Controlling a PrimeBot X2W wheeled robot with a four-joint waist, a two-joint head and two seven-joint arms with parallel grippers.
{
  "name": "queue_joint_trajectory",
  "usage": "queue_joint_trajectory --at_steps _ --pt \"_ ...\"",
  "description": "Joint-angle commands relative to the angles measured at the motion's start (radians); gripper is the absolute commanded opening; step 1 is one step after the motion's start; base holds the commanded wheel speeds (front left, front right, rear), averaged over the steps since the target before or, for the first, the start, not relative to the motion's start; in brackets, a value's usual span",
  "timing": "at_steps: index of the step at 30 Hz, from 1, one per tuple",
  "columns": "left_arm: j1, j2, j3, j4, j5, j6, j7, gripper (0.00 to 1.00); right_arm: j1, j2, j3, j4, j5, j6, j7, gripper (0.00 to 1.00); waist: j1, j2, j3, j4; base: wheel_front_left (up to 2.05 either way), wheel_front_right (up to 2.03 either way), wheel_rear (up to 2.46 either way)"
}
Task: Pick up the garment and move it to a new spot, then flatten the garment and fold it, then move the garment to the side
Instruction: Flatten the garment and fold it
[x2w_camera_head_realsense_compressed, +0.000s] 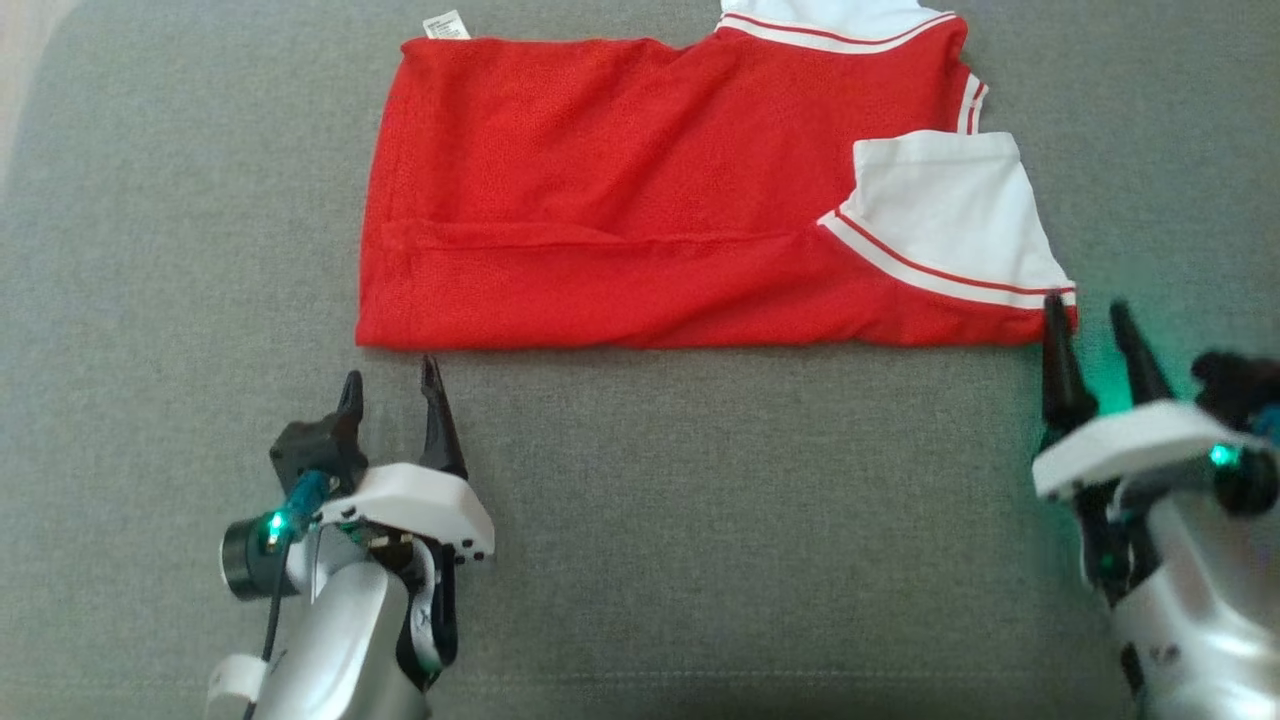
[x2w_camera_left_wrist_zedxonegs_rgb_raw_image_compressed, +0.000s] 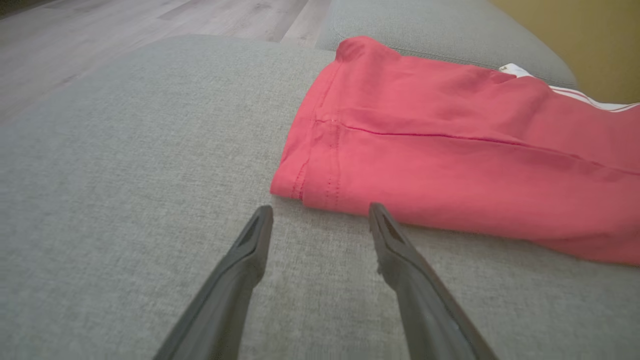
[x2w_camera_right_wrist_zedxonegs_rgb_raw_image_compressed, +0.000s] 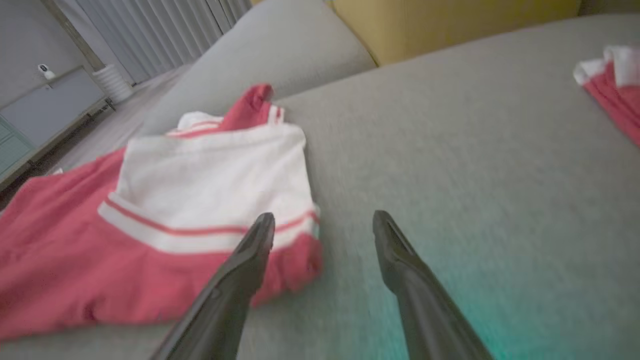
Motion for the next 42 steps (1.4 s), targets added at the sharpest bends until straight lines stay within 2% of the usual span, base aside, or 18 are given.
queue_joint_trajectory --at_steps 1,10,11,13,22,30,38,42 --pt "-0.019 0.017 0.020 -0.044 0.001 0.005 -0.005 1.00 0.008 0.007 0.018 -0.013 0.014 0.007 -0.011 1.00 0.0000 0.0000 -0.005 0.004 0.00 0.00 0.00" --pt "-0.010 0.017 0.007 -0.052 0.008 0.003 -0.005 1.00 0.008 0.019 0.044 0.027 0.039 0.007 -0.004 1.00 0.0000 0.0000 -0.008 0.023 0.00 0.00 0.00" --pt "-0.011 0.017 0.009 -0.051 0.009 0.001 -0.005 1.00 0.003 0.016 0.054 0.032 0.032 0.007 -0.003 0.93 0.0000 0.0000 -0.006 0.024 0.00 0.00 0.00" --pt "-0.013 0.017 0.010 -0.049 0.010 -0.005 -0.005 1.00 -0.006 0.013 0.075 0.038 0.025 0.007 -0.002 0.00 0.0000 0.0000 -0.005 0.026 0.00 0.00 0.00" --pt "-0.034 0.017 0.035 -0.030 0.001 -0.038 -0.005 1.00 -0.046 -0.016 0.102 0.021 0.033 0.007 -0.007 0.00 0.0000 0.0000 0.004 0.010 0.00 0.00 0.00" --pt "-0.073 0.017 0.055 -0.012 -0.038 -0.095 -0.005 1.00 -0.058 -0.024 0.122 0.005 0.036 0.007 -0.009 0.00 0.0000 0.0000 0.020 -0.021 0.00 0.00 0.00" --pt "-0.112 0.017 0.103 0.063 -0.062 -0.066 -0.005 1.00 -0.073 -0.014 0.137 -0.006 0.046 0.007 -0.010 0.00 0.0000 0.0000 0.042 -0.049 0.00 0.00 0.00" --pt "-0.128 0.017 0.096 0.120 -0.075 -0.085 -0.005 1.00 -0.080 -0.015 0.141 -0.015 0.049 0.007 -0.010 0.00 0.0000 0.0000 0.049 -0.055 0.00 0.00 0.00"
